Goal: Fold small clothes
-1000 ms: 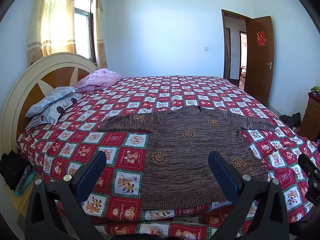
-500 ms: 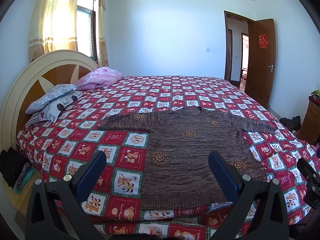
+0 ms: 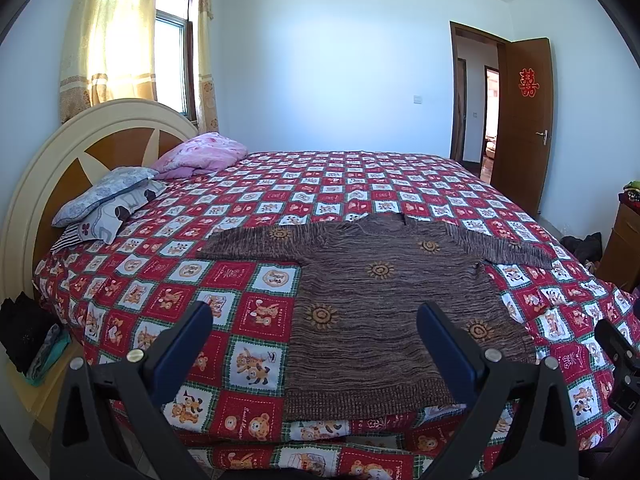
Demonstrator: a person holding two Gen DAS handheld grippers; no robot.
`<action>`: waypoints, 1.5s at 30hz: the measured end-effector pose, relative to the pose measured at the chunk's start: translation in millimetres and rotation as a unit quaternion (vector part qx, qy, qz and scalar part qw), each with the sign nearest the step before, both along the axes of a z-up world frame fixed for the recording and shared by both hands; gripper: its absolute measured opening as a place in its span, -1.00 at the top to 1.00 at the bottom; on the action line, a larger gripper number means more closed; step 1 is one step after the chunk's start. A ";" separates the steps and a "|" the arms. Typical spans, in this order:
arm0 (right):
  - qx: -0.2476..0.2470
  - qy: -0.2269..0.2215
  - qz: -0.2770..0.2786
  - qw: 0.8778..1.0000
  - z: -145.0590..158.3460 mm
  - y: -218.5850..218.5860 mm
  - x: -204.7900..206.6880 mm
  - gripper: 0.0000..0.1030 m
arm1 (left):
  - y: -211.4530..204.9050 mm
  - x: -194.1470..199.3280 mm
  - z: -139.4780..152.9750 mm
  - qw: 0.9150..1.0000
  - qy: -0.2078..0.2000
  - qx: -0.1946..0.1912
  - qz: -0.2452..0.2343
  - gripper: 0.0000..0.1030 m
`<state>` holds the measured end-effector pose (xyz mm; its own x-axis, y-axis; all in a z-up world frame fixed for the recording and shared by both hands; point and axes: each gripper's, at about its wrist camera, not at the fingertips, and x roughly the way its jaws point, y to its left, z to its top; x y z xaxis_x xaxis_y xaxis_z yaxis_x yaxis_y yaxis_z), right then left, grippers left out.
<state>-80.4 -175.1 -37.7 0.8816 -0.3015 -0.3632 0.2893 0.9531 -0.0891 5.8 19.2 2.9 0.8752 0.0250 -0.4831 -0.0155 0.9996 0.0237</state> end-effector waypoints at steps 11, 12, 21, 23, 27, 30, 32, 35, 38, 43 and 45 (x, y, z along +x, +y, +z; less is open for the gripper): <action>0.004 0.004 0.005 1.000 -1.6 -0.6 1.8 -0.98 | 2.7 1.2 -1.2 1.000 0.001 -0.003 0.003 -1.00; 0.005 0.003 0.006 1.000 -1.5 -0.5 1.7 -0.98 | 2.6 1.0 -1.1 1.000 0.001 -0.002 0.003 -1.00; 0.005 0.006 0.010 1.000 -2.5 -0.5 1.9 -0.98 | 3.3 2.0 -1.5 1.000 0.000 -0.001 0.004 -1.00; 0.007 0.006 0.011 1.000 -2.7 -0.7 2.0 -0.98 | 3.6 2.1 -1.5 1.000 0.000 -0.001 0.004 -1.00; 0.015 0.008 0.018 1.000 -4.8 -2.0 3.9 -0.98 | 5.6 4.4 -3.2 1.000 0.003 -0.001 0.006 -1.00; 0.021 0.009 0.026 0.999 -7.1 -3.4 5.4 -0.98 | 6.8 6.6 -6.2 1.000 0.007 -0.001 0.006 -1.00; 0.026 0.010 0.032 0.999 -9.5 -4.7 6.7 -0.98 | 6.6 8.8 -8.7 1.000 0.011 0.001 0.006 -1.00; 0.029 0.017 0.039 0.999 -13.6 -5.7 10.5 -0.98 | 5.6 12.0 -12.8 1.000 0.018 0.004 0.004 -1.00; 0.046 0.033 0.058 0.997 -22.0 -9.4 18.6 -0.98 | 5.8 17.1 -17.9 1.000 0.024 0.004 0.000 -1.00; 0.062 0.051 0.068 0.994 -41.2 -21.2 34.3 -0.98 | 8.0 33.3 -34.1 0.999 0.041 0.004 -0.001 -1.00; 0.082 0.063 0.073 0.992 -50.0 -29.3 42.9 -0.98 | 7.4 41.5 -42.4 0.999 0.052 0.003 -0.001 -1.00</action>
